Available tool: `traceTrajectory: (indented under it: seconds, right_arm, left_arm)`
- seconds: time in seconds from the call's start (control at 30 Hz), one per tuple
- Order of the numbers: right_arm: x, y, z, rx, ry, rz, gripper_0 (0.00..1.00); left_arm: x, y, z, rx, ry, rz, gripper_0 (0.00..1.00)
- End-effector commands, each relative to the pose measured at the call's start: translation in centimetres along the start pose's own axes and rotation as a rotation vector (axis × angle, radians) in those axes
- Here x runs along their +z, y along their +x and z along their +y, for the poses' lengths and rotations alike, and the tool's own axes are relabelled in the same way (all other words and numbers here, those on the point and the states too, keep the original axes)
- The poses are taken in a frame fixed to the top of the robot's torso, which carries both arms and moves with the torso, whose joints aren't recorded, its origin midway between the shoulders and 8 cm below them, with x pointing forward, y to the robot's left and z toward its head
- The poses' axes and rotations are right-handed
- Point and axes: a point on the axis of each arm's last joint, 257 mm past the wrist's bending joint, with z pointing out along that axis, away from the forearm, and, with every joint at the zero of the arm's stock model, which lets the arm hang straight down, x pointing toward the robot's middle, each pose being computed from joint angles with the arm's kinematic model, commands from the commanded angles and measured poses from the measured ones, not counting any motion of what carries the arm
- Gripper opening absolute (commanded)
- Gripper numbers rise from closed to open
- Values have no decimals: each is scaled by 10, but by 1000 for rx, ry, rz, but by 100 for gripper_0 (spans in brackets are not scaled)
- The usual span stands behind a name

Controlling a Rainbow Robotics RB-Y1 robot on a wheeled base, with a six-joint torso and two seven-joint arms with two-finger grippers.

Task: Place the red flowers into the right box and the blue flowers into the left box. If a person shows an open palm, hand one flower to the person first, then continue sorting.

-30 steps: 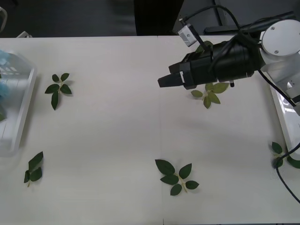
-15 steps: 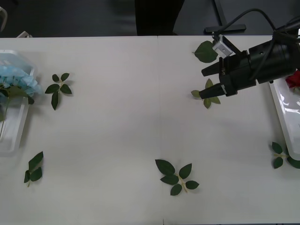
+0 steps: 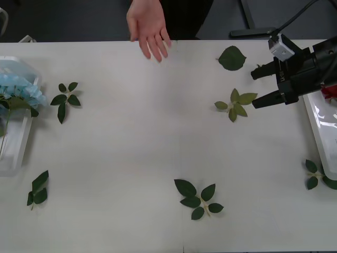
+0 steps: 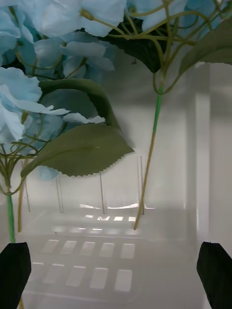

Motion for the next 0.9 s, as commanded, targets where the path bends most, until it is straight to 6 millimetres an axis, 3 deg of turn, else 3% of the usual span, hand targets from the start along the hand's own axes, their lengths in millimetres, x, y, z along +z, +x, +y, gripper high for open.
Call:
traceTrajectory:
  seconds: [0.03, 0.3, 0.9]
  right_arm:
    - [-24, -3, 0, 21, 12, -10, 97]
    - [-20, 0, 13, 32, 11, -39, 97]
    - [-20, -1, 12, 32, 16, -41, 97]
  left_arm:
    - [-28, -9, 15, 84, -40, -11, 100]
    - [-46, -27, -35, 201, -1, -38, 100]
    - [-43, -26, -44, 191, 17, -40, 100]
